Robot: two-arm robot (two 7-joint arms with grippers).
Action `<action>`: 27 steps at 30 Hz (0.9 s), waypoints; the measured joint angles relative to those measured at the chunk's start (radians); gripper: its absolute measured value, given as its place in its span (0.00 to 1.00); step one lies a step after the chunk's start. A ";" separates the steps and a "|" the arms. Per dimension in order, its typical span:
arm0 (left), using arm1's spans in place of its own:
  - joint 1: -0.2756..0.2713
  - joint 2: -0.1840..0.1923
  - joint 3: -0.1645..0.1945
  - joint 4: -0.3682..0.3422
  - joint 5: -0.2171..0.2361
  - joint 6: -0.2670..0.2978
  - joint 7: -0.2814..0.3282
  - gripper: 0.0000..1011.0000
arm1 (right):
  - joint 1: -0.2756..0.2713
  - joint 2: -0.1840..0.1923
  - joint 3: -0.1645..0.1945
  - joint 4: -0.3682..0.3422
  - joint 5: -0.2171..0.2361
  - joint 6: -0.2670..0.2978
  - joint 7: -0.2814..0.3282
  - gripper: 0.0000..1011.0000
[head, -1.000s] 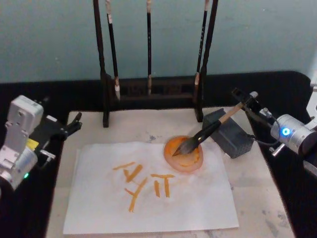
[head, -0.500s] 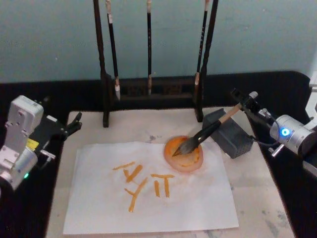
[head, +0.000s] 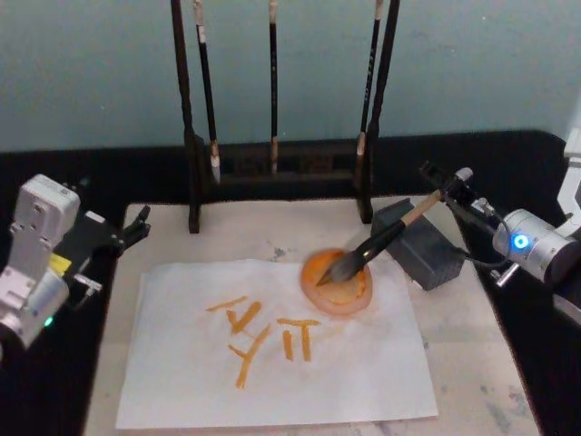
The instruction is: Pick up the brush from the inkstone, write on the paper, then place the brush back to its original position.
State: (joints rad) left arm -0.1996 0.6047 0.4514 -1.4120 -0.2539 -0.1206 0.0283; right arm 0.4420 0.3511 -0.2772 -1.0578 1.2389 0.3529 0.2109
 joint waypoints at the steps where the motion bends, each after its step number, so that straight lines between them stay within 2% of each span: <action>1: 0.000 0.000 0.000 0.000 0.000 0.000 0.000 1.00 | 0.000 0.000 0.000 0.000 0.000 0.000 0.000 0.99; 8: 0.000 0.000 0.000 0.000 0.000 0.000 0.000 1.00 | 0.000 -0.001 0.002 0.001 0.000 0.001 0.000 0.99; 11: 0.000 0.000 0.000 0.000 0.000 0.000 0.000 1.00 | 0.000 -0.001 0.002 0.001 0.000 0.001 0.001 0.93; 15: 0.000 0.000 0.000 0.000 0.000 0.000 0.000 1.00 | 0.000 -0.001 0.002 0.002 0.000 0.002 0.001 0.85; 21: 0.000 0.000 0.000 0.000 0.000 0.000 0.000 1.00 | 0.000 -0.002 0.003 0.002 0.000 0.002 0.001 0.67; 22: 0.000 0.000 0.000 0.000 0.000 0.000 0.000 1.00 | 0.000 -0.002 0.003 0.002 0.000 0.002 0.001 0.61; 27: 0.000 0.000 0.000 0.000 0.000 0.000 0.000 1.00 | 0.000 -0.002 0.003 0.002 0.000 0.002 0.001 0.48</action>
State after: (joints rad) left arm -0.1995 0.6047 0.4514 -1.4120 -0.2539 -0.1205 0.0283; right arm 0.4422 0.3494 -0.2738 -1.0553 1.2385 0.3553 0.2121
